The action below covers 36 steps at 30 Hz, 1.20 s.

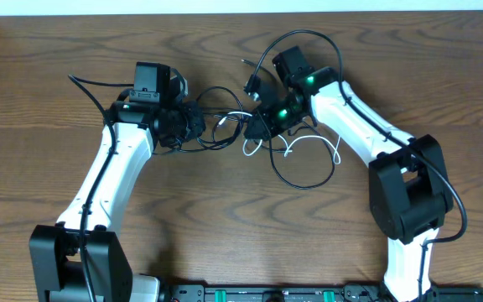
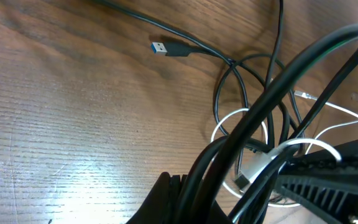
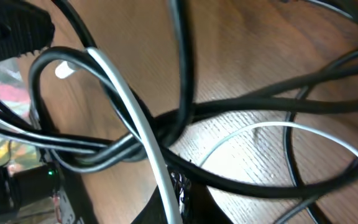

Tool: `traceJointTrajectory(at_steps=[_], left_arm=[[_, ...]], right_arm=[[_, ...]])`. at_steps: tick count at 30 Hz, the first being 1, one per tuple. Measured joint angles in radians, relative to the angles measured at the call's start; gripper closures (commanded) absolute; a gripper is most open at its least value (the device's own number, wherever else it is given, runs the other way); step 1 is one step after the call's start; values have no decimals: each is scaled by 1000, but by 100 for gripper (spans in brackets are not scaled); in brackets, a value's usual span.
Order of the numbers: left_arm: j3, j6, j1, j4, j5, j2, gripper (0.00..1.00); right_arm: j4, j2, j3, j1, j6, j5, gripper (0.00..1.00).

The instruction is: Untangle cables

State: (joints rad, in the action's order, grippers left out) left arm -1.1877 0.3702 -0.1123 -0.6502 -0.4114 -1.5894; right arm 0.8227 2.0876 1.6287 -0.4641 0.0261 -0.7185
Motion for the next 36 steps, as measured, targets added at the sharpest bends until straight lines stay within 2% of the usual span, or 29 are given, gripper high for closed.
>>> traceJointTrajectory(at_steps=[5, 15, 19, 21, 30, 31, 33, 36], left_arm=[[0, 0, 0, 0, 0, 0, 92], [0, 0, 0, -1, 0, 0, 92], [0, 0, 0, -1, 0, 0, 92], [0, 0, 0, -1, 0, 0, 92], [0, 0, 0, -1, 0, 0, 93], [0, 0, 0, -1, 0, 0, 92], [0, 0, 0, -1, 0, 0, 92], [0, 0, 0, -1, 0, 0, 92]], right_arm=[[51, -37, 0, 74, -9, -5, 99], [204, -304, 3, 384, -45, 47, 99], [307, -321, 5, 389, -48, 81, 99], [355, -320, 4, 377, -56, 159, 99], [335, -320, 2, 365, -162, 502, 98], [326, -320, 2, 365, -168, 525, 94], [317, -320, 0, 365, -178, 562, 77], [306, -320, -1, 365, -195, 620, 58]])
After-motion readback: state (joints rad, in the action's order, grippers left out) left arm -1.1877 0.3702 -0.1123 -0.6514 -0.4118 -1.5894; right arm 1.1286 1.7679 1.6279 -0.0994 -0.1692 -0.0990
